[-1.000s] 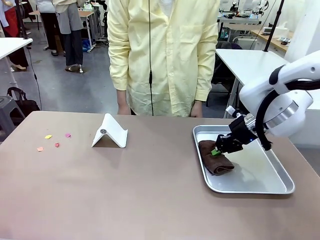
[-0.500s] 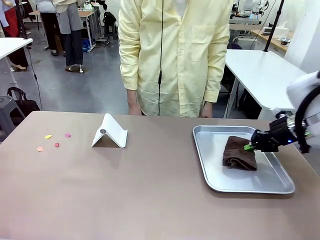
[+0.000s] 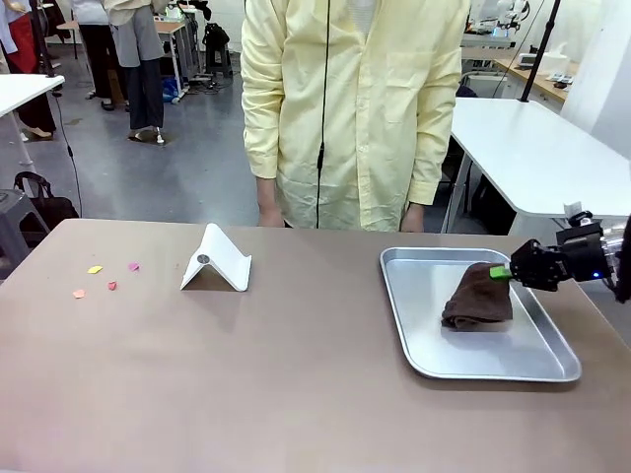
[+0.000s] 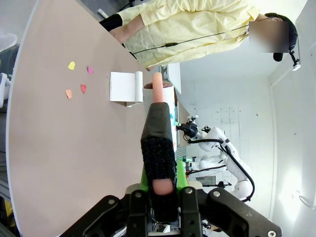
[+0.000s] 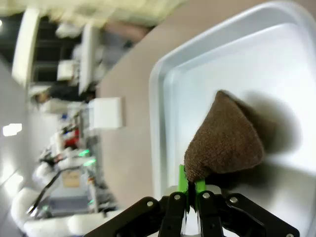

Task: Clean the surface of the table.
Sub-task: If a person points to the right, clean the right side of the table with your right hand, and if they point to the left, clean the left side with your left hand.

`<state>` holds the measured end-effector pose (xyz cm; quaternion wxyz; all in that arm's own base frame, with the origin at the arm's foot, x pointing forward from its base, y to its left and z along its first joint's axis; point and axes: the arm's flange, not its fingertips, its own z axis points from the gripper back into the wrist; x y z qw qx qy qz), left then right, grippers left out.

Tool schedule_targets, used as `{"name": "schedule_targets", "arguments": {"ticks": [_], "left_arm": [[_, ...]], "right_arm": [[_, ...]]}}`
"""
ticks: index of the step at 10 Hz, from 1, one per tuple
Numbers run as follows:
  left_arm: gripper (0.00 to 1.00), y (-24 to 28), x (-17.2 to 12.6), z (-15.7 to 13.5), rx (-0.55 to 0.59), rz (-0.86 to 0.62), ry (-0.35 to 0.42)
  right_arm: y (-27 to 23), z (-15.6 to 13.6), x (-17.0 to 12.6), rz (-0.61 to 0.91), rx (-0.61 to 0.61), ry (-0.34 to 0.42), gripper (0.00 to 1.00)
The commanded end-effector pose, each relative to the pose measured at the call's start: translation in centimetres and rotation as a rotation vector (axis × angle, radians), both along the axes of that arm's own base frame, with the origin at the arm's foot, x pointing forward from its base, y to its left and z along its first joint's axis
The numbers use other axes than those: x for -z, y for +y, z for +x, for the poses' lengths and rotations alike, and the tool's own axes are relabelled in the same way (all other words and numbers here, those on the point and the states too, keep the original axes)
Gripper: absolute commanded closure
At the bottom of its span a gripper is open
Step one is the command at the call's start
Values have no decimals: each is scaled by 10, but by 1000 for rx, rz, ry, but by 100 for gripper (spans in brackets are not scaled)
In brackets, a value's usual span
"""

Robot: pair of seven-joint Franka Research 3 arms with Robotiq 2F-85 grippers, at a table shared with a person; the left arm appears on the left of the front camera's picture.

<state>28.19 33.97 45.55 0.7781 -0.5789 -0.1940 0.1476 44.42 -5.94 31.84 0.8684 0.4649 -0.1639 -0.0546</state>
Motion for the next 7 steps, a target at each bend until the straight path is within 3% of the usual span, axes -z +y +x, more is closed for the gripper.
{"name": "schedule_targets", "arguments": {"ticks": [1,3,4,5,7], "left_arm": [[100,-1,-2,-4,11,-5,-9],[100,-1,-2,-4,11,-5,-9],[100,-1,-2,-4,11,-5,-9],[100,-1,-2,-4,11,-5,-9],[100,-1,-2,-4,11,-5,-9]], "right_arm": [[-18,-9,2,341,-182,-48,94],[-38,-15,-3,618,-277,-26,94],[-44,-21,-5,654,-307,43,94],[-48,-27,-8,681,-342,56,94],[-55,-42,-16,728,-477,26,94]]}}
